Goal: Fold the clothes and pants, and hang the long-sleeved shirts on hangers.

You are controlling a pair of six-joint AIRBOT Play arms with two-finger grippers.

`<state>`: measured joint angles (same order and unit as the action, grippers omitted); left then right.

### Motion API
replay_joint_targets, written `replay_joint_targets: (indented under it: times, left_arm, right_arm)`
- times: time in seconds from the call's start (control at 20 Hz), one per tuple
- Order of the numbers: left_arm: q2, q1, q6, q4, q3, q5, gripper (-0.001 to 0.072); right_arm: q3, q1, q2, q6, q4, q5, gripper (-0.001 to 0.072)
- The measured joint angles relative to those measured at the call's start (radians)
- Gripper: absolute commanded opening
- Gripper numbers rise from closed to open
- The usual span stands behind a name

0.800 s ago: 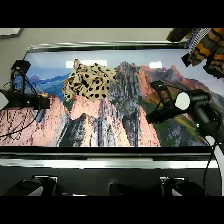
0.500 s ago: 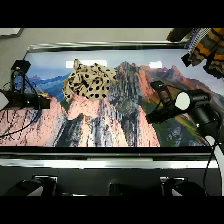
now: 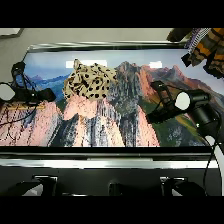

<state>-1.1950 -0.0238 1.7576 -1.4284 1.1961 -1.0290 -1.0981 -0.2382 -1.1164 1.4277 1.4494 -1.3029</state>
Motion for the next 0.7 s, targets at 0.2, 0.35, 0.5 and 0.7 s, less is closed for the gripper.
replay_joint_targets:
  times: [0.2,0.35,0.5,0.7]
  left_arm:
    - [-0.194,0.075,-0.080,0.286,0.000,0.152,0.0720]
    - [-0.327,0.084,-0.127,0.444,0.001,0.250,0.0720]
    - [-0.423,0.078,-0.146,0.525,0.012,0.334,0.0720]
    - [-0.493,0.062,-0.156,0.570,0.028,0.442,0.0652]
  right_arm:
    - [0.000,0.000,0.000,0.000,0.000,0.000,0.0023]
    - [0.000,0.000,0.000,0.000,0.000,0.000,0.0023]
    - [0.000,0.000,0.000,0.000,0.000,0.000,0.0023]
    - [0.000,0.000,0.000,0.000,0.000,0.000,0.0023]
